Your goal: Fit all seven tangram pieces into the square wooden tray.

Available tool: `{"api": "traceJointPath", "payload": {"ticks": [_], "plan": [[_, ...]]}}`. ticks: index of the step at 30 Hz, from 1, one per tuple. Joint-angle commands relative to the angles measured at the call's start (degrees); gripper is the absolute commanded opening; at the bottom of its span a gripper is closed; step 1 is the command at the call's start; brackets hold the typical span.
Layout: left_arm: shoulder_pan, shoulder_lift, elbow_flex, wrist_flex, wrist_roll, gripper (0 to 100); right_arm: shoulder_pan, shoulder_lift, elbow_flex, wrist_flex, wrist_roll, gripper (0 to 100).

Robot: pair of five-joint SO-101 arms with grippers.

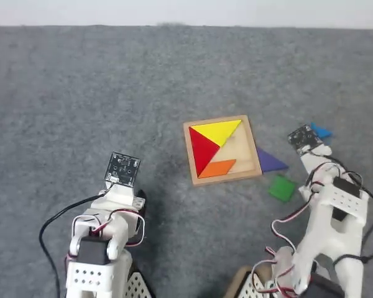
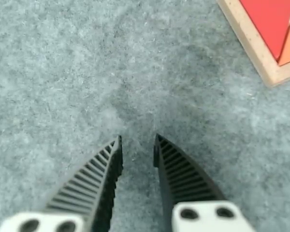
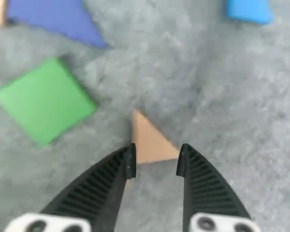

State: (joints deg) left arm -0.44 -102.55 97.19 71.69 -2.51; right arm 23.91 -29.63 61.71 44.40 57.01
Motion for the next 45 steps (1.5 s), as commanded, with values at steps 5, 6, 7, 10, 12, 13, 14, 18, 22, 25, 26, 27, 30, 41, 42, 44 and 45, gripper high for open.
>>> {"api": "traceJointPath", "payload": {"ticks": [5,6,7,10,12,13,14,18,22,25,26,27,30,41,42,44,45], "plan": [[-0.44,-0.70,-0.75,0.18,0.53,10,-0.40,5.49,-2.90,2.95,5.19,15.5],[-0.44,-0.70,-0.75,0.18,0.53,10,-0.40,7.60,-3.78,2.95,5.45,15.6],[-0.44,-0.70,-0.75,0.18,0.53,10,-0.40,9.89,-4.57,2.86,6.07,15.6],[-0.44,-0.70,-0.75,0.18,0.53,10,-0.31,16.40,-8.53,2.77,6.15,15.7],[-0.44,-0.70,-0.75,0.18,0.53,10,0.75,19.91,-11.78,2.68,6.07,15.6],[-0.44,-0.70,-0.75,0.18,0.53,10,1.45,21.41,-13.36,2.68,5.80,15.7],[-0.44,-0.70,-0.75,0.18,0.53,10,2.33,22.64,-15.03,2.24,5.10,15.8],[-0.44,-0.70,-0.75,0.18,0.53,10,4.26,26.07,-19.34,0.13,4.31,15.8],[-0.44,-0.70,-0.75,0.18,0.53,10,3.82,28.18,-21.36,-0.04,4.31,15.8],[-0.44,-0.70,-0.75,0.18,0.53,10,4.09,28.79,-23.30,-0.48,4.04,15.5],[-0.44,-0.70,-0.75,0.18,0.53,10,4.35,28.70,-23.82,-0.75,3.96,15.5],[-0.44,-0.70,-0.75,0.18,0.53,10,5.05,28.62,-24.35,-0.75,3.60,15.5],[-0.44,-0.70,-0.75,0.18,0.53,10,6.11,28.53,-26.55,-0.31,2.99,15.5],[-0.44,-0.70,-0.75,0.18,0.53,10,5.76,29.14,-29.63,-0.40,2.90,15.5],[-0.44,-0.70,-0.75,0.18,0.53,10,5.76,29.49,-29.98,-0.66,2.99,15.6],[-0.44,-0.70,-0.75,0.18,0.53,10,5.41,31.25,-31.38,-0.13,2.99,15.8],[-0.44,-0.70,-0.75,0.18,0.53,10,5.41,32.48,-32.26,0.31,3.08,15.8]]}}
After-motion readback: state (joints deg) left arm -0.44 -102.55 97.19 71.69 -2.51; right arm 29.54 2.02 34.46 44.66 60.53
